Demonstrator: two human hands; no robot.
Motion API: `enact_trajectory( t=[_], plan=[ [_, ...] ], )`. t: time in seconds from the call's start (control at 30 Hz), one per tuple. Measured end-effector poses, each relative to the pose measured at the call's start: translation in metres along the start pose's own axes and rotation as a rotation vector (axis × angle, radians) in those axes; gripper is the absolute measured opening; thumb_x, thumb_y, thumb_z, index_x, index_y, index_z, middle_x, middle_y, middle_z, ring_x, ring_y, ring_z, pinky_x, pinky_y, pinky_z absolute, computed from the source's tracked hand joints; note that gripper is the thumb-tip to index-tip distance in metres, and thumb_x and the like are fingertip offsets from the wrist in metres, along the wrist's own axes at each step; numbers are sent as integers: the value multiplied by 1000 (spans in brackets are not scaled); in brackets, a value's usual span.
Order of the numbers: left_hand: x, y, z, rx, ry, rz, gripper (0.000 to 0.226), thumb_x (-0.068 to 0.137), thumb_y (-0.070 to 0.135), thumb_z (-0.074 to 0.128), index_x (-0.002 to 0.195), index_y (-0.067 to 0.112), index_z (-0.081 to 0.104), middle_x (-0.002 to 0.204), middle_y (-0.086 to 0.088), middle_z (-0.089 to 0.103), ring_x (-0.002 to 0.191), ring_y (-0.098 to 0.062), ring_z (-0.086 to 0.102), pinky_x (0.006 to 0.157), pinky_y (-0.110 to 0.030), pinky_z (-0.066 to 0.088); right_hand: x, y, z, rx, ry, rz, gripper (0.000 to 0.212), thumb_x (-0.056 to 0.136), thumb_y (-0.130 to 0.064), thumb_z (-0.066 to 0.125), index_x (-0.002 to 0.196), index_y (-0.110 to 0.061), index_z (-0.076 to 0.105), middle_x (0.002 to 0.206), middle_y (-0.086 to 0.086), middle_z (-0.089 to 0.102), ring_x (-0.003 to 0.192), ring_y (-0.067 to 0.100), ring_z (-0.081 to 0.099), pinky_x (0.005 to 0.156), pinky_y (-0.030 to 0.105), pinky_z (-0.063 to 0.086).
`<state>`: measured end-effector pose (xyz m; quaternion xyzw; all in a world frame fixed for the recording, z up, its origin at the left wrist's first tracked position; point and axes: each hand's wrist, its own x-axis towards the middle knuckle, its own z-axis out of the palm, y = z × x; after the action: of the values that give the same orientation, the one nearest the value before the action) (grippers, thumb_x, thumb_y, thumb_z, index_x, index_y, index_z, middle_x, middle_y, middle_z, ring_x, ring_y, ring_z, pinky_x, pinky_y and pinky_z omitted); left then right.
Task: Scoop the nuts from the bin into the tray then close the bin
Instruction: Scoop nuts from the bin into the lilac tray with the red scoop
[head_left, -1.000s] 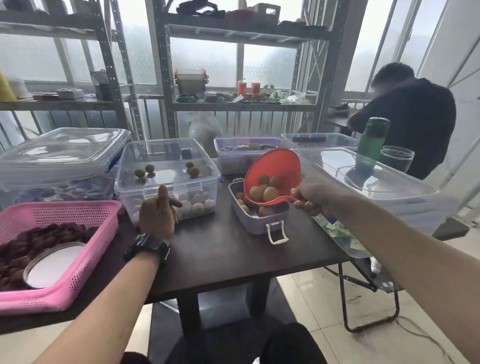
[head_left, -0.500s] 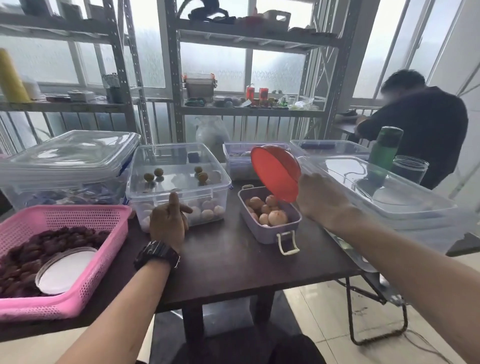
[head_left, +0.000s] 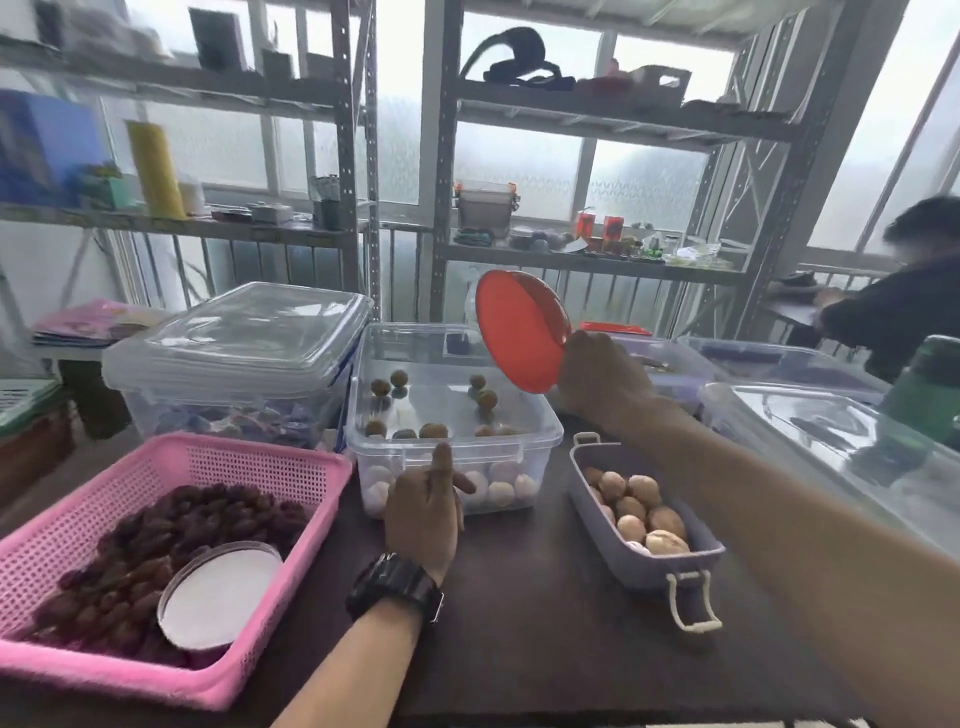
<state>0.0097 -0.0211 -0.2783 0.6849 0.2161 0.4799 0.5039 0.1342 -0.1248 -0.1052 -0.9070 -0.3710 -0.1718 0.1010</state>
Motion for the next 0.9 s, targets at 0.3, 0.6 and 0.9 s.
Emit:
enact_trajectory(
  t=[0.3,0.6,0.9],
  plan=[
    [4,-12,4,79,9,-60,88,82,86,19,50,20,66,36,9,52,46,-21,53,76,-53,53,45,-46,43,-121,-213,-77,39,88,-11,55,126,-4,54,124,14,58,111,35,60,86,41,48],
    [6,-13,4,202,54,-16,74,88,80,15,50,39,65,39,13,50,63,-28,65,77,-46,52,68,-57,61,-7,-521,-182,17,82,2,50,90,0,65,67,9,60,56,26,60,45,24,45],
    [5,-8,2,176,51,15,78,92,75,17,45,33,63,38,13,52,53,-22,63,73,-46,54,59,-72,89,781,-845,209,18,88,-3,36,91,-10,54,62,8,49,35,8,35,33,15,23]
  ],
)
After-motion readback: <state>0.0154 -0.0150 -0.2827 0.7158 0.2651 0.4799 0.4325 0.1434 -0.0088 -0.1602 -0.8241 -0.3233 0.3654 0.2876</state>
